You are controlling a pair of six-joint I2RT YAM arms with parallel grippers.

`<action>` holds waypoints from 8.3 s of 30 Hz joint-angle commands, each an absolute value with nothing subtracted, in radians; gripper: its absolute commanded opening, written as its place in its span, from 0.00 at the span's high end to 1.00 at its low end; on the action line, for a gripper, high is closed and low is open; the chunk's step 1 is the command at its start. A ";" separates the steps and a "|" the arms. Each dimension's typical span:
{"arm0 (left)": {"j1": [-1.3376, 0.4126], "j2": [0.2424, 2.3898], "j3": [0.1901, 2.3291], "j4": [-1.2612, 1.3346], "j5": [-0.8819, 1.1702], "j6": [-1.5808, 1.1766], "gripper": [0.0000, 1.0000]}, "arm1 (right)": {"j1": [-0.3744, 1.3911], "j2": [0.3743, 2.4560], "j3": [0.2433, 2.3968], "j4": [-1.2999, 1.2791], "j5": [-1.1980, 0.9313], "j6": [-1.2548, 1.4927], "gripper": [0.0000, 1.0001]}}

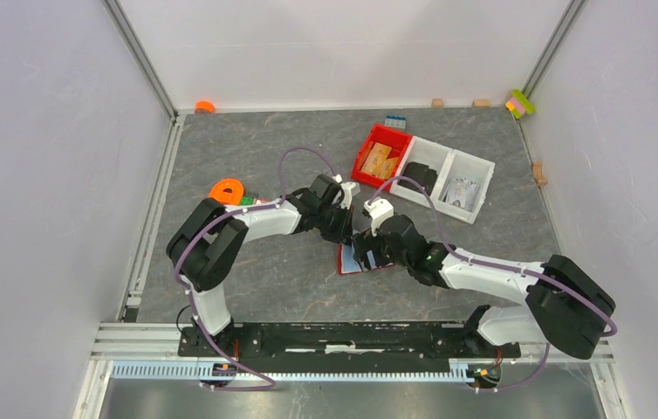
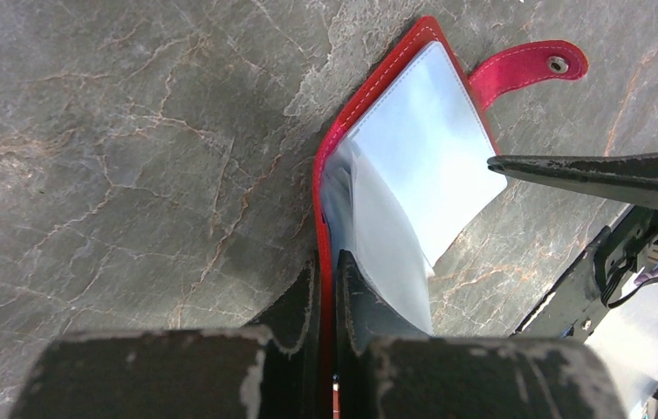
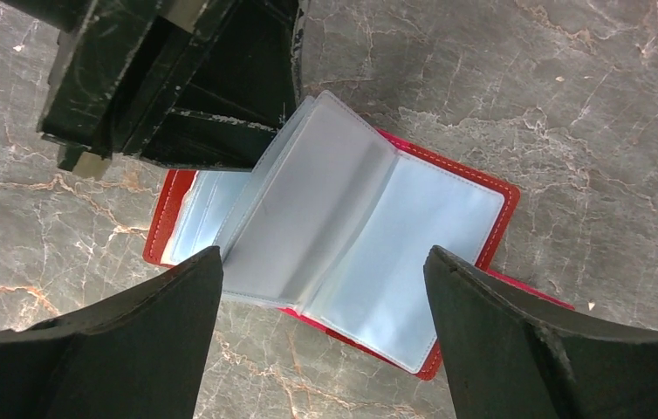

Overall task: Take the credit cards out of the card holder
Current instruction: Remove the credit card from the card holder, then place the credit card in the storage box.

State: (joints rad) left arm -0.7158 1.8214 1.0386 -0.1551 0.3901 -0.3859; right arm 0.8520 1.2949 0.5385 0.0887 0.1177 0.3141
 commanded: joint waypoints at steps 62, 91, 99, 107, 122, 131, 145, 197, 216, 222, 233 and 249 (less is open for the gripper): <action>-0.716 1.778 1.019 -0.141 0.371 -0.437 0.95 | 0.633 1.182 0.538 0.024 0.125 0.286 0.28; -0.513 1.592 0.601 0.520 0.701 -0.866 0.16 | 0.502 1.258 0.445 0.176 -0.077 0.375 1.00; -0.522 1.851 0.661 0.794 0.848 -1.019 0.14 | 0.502 1.254 0.431 0.207 -0.127 0.390 1.00; -0.520 1.795 0.733 0.493 0.762 -0.809 0.68 | 0.502 1.199 0.421 0.199 -0.086 0.385 0.92; -0.522 1.741 0.706 0.618 0.844 -0.802 0.98 | 0.501 1.038 0.317 0.460 -0.422 0.339 0.40; -0.520 1.669 0.641 0.867 0.923 -0.926 0.98 | 0.501 1.070 0.282 0.642 -0.592 0.428 0.51; -0.522 1.627 0.563 1.279 0.971 -1.128 0.98 | 0.501 1.011 0.266 0.668 -0.598 0.465 0.55; -0.525 1.395 0.627 0.383 0.581 -0.651 0.93 | 0.385 1.084 0.563 0.218 0.233 0.474 1.00; -0.543 1.441 0.688 0.236 0.488 -0.592 0.93 | 0.172 1.653 0.878 0.378 -0.066 0.702 1.00; -0.559 1.460 0.704 0.213 0.471 -0.589 0.93 | 0.156 1.778 1.025 0.317 -0.081 0.682 0.86; -0.571 1.461 0.723 0.164 0.426 -0.551 0.93 | 0.156 1.554 0.976 0.172 0.012 0.545 0.33; -0.593 1.443 0.729 0.140 0.407 -0.492 0.93 | 0.265 1.278 0.665 0.234 0.101 0.541 0.27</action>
